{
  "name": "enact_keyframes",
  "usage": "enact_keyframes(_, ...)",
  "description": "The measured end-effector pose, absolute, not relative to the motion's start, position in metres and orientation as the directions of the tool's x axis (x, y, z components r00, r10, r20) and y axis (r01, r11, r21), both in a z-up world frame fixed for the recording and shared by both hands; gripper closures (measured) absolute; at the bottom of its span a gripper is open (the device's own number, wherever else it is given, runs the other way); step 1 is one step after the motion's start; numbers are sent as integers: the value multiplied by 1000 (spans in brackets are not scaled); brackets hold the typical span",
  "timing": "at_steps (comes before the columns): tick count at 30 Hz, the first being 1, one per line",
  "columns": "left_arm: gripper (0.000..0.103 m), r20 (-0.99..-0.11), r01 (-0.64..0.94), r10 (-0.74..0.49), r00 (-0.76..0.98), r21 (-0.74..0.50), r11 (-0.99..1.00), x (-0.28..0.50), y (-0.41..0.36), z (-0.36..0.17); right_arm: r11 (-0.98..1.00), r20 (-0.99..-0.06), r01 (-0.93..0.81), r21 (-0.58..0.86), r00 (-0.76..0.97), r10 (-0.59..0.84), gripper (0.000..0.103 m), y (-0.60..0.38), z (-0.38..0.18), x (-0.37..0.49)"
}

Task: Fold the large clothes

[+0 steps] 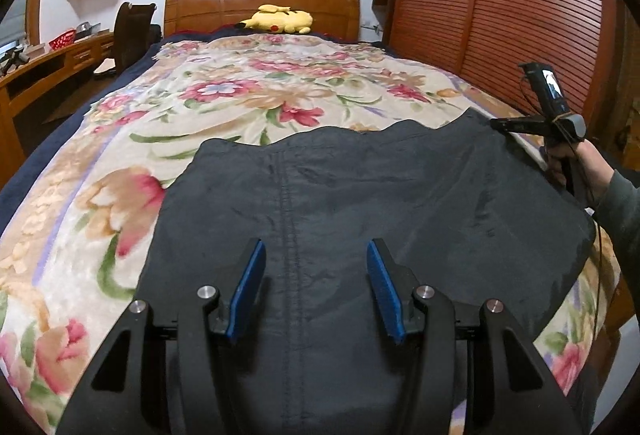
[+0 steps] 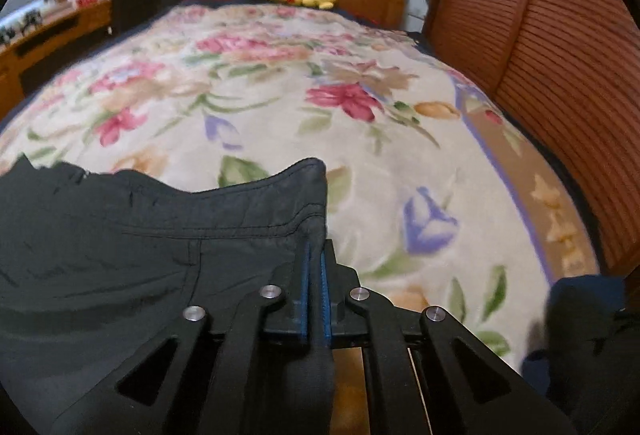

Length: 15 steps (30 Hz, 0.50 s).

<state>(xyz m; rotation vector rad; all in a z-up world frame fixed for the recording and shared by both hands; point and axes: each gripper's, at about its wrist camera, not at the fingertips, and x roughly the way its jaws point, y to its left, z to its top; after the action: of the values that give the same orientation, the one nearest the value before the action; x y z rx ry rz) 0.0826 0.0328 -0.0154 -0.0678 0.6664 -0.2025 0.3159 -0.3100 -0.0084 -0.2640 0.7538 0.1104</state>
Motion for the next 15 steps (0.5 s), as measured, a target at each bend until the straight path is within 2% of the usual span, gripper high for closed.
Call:
enact_keyframes(3, 51, -606, 179, -212, 767, -115, 977, 80, 29, -14, 965, -685, -197, -171, 728, 27, 72, -305, 6, 306)
enact_keyframes(4, 51, -605, 181, -212, 768, -113, 977, 79, 28, -14, 963, -683, -217, -157, 729, 53, 53, -301, 12, 299)
enact_keyframes(5, 51, -604, 185, -216, 767, -114, 976, 78, 27, -14, 959, -679, -234, -159, 731, 66, 44, -295, 17, 290)
enact_keyframes(15, 51, -596, 212, -243, 766, -123, 970, 64, 24, -12, 885, -709, -441, -148, 671, 216, 41, -223, 0, 193)
